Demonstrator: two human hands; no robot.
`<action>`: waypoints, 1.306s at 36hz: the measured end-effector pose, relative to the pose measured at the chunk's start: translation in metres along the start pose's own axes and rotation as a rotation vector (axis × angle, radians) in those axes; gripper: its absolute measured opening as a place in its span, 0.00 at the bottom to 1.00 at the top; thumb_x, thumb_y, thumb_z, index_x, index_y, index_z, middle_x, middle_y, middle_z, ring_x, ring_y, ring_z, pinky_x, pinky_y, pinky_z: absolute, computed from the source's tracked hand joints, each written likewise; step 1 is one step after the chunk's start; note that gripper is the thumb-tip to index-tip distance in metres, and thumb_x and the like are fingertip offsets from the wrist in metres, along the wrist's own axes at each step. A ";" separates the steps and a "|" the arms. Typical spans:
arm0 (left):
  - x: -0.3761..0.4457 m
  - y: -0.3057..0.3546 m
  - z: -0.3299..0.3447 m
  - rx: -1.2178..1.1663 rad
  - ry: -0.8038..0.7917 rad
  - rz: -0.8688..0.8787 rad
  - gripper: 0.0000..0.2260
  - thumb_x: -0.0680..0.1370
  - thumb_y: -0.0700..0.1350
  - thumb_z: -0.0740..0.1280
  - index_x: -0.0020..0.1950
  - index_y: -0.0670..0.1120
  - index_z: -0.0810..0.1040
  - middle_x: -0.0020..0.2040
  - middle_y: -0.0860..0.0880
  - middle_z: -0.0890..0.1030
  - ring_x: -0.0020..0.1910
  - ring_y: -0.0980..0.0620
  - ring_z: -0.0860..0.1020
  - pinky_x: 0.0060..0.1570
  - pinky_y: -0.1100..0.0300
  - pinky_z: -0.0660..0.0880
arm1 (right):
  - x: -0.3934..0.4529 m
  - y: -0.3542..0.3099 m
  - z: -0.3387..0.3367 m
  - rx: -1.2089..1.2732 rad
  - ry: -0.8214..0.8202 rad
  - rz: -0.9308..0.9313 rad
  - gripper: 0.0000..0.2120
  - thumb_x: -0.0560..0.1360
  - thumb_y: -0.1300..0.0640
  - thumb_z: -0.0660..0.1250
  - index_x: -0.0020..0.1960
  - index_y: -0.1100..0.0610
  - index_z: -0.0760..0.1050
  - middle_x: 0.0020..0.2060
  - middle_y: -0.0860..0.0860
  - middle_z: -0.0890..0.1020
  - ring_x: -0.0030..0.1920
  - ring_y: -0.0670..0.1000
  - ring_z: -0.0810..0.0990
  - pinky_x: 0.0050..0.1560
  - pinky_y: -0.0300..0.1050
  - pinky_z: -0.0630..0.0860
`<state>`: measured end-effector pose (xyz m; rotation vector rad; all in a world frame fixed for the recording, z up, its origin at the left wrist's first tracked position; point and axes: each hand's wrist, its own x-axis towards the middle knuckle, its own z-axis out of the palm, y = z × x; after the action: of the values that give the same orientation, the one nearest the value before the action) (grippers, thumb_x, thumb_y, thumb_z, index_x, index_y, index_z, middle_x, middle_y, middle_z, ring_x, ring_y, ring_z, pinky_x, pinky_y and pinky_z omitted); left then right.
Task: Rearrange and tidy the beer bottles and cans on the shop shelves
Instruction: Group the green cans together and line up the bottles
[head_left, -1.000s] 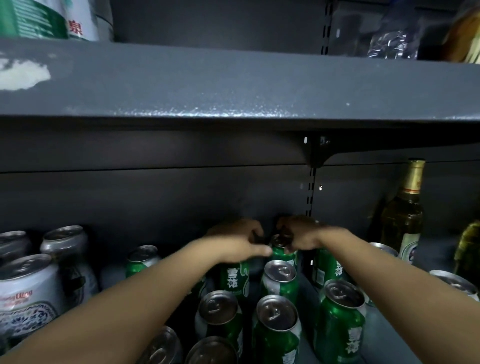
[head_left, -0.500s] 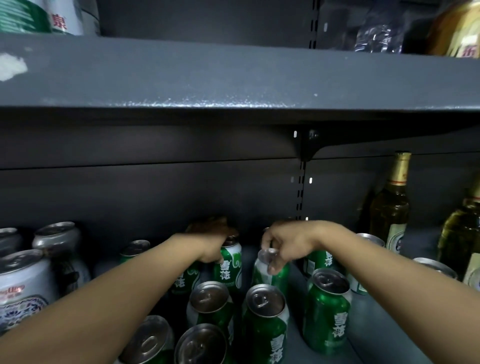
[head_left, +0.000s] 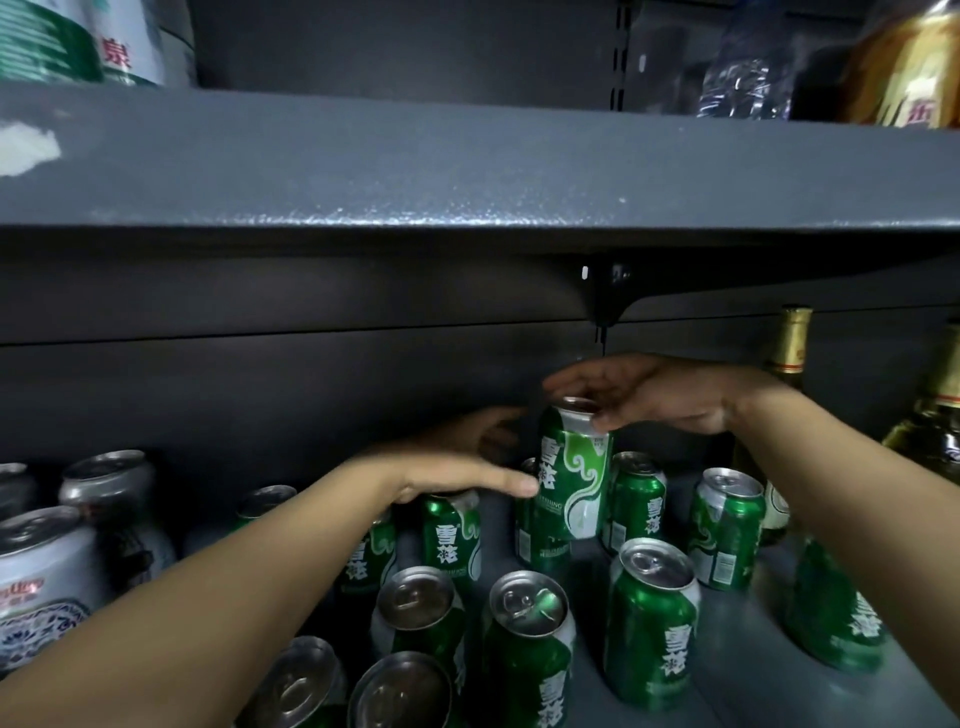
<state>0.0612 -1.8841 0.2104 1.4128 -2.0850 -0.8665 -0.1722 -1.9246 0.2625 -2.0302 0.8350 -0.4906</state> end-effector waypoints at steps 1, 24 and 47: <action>0.001 0.006 0.005 -0.054 -0.042 0.006 0.37 0.72 0.46 0.74 0.75 0.53 0.58 0.71 0.51 0.69 0.68 0.56 0.69 0.68 0.59 0.67 | 0.002 0.000 -0.001 0.028 0.005 -0.006 0.26 0.67 0.69 0.70 0.61 0.51 0.72 0.61 0.51 0.78 0.58 0.45 0.77 0.56 0.37 0.74; 0.050 -0.004 0.032 0.362 0.160 -0.147 0.39 0.68 0.53 0.77 0.73 0.47 0.61 0.72 0.47 0.69 0.68 0.47 0.71 0.64 0.55 0.69 | 0.047 0.030 0.024 0.128 0.633 -0.044 0.30 0.65 0.65 0.78 0.64 0.57 0.71 0.52 0.50 0.82 0.53 0.50 0.81 0.51 0.41 0.78; 0.064 -0.011 0.058 0.796 0.283 -0.333 0.36 0.62 0.73 0.69 0.61 0.51 0.75 0.60 0.52 0.78 0.62 0.49 0.74 0.67 0.49 0.58 | 0.034 0.053 0.018 0.447 0.383 -0.055 0.21 0.73 0.74 0.64 0.64 0.61 0.71 0.54 0.54 0.81 0.53 0.48 0.81 0.50 0.36 0.79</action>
<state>0.0055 -1.9333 0.1646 2.1680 -2.0785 0.1221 -0.1570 -1.9601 0.2098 -1.5696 0.8058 -1.0229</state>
